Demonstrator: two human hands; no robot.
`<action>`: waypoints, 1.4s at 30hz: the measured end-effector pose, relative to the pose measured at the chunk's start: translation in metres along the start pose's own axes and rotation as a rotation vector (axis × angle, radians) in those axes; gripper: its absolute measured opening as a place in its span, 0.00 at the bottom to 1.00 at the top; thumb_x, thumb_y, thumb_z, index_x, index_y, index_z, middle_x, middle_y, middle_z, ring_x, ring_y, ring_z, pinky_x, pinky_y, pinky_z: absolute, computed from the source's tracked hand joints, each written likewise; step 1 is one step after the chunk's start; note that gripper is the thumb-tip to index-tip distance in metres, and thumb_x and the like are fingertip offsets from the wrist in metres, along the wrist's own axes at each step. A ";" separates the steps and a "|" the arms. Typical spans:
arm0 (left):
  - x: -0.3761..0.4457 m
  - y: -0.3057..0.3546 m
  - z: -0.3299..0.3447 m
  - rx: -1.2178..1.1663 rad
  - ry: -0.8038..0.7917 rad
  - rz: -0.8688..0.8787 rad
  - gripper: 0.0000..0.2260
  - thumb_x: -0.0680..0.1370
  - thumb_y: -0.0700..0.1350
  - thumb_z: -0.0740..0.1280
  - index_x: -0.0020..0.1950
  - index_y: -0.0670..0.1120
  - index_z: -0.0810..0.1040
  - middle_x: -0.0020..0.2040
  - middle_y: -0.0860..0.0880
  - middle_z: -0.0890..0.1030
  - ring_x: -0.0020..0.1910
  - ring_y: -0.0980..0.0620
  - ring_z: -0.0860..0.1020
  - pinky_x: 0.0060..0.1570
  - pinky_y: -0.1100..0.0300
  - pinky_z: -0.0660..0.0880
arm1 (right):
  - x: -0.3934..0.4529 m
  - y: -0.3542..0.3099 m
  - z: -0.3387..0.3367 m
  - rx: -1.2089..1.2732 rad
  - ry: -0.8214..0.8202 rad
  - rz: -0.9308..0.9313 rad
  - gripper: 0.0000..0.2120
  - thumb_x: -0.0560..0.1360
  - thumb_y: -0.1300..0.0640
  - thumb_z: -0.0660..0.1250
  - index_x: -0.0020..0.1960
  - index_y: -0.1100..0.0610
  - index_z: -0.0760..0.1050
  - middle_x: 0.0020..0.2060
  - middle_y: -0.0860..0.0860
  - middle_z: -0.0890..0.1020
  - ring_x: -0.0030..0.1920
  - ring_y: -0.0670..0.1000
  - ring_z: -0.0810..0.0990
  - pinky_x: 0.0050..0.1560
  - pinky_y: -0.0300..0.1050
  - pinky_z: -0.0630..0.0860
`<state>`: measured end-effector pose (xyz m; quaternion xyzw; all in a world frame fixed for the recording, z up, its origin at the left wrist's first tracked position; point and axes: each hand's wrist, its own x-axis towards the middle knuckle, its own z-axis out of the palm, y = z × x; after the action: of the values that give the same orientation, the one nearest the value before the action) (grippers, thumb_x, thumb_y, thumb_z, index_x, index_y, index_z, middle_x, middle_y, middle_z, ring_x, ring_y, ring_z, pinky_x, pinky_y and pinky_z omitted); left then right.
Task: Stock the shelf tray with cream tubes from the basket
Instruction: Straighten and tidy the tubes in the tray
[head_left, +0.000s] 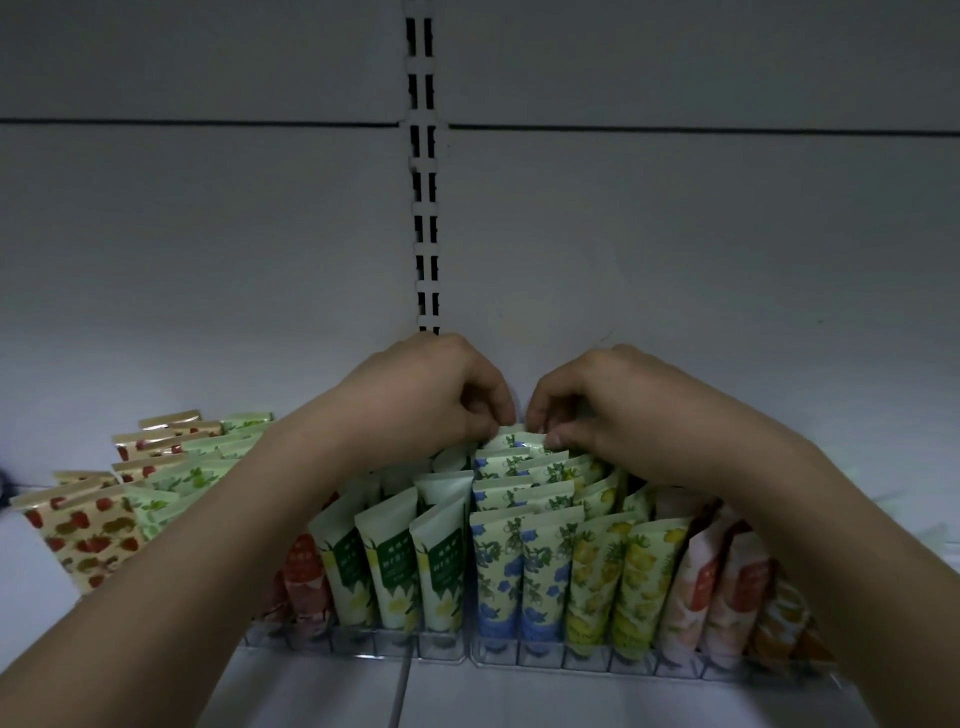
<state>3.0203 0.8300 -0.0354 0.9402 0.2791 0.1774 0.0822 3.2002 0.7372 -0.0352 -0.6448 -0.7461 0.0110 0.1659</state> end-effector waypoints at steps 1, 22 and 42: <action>0.000 0.000 0.000 -0.014 0.000 0.003 0.07 0.73 0.47 0.73 0.43 0.61 0.83 0.36 0.67 0.81 0.38 0.69 0.78 0.45 0.60 0.78 | 0.000 0.001 -0.001 0.000 -0.015 0.004 0.06 0.73 0.54 0.72 0.48 0.43 0.81 0.39 0.38 0.83 0.42 0.37 0.80 0.48 0.46 0.79; -0.001 0.019 0.016 0.192 0.146 -0.063 0.08 0.72 0.56 0.70 0.35 0.58 0.76 0.34 0.61 0.78 0.35 0.63 0.75 0.30 0.66 0.64 | -0.001 0.006 -0.007 0.010 -0.058 0.021 0.04 0.73 0.53 0.72 0.45 0.45 0.79 0.39 0.40 0.82 0.40 0.38 0.80 0.47 0.47 0.80; 0.002 0.010 0.007 -0.044 -0.019 0.019 0.04 0.73 0.47 0.73 0.44 0.57 0.85 0.38 0.65 0.82 0.37 0.68 0.78 0.45 0.61 0.77 | -0.004 -0.007 0.003 -0.159 0.020 -0.009 0.08 0.77 0.54 0.66 0.51 0.43 0.79 0.42 0.40 0.81 0.41 0.44 0.79 0.36 0.41 0.72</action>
<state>3.0291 0.8220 -0.0387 0.9424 0.2653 0.1752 0.1040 3.1931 0.7329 -0.0371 -0.6524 -0.7460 -0.0553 0.1217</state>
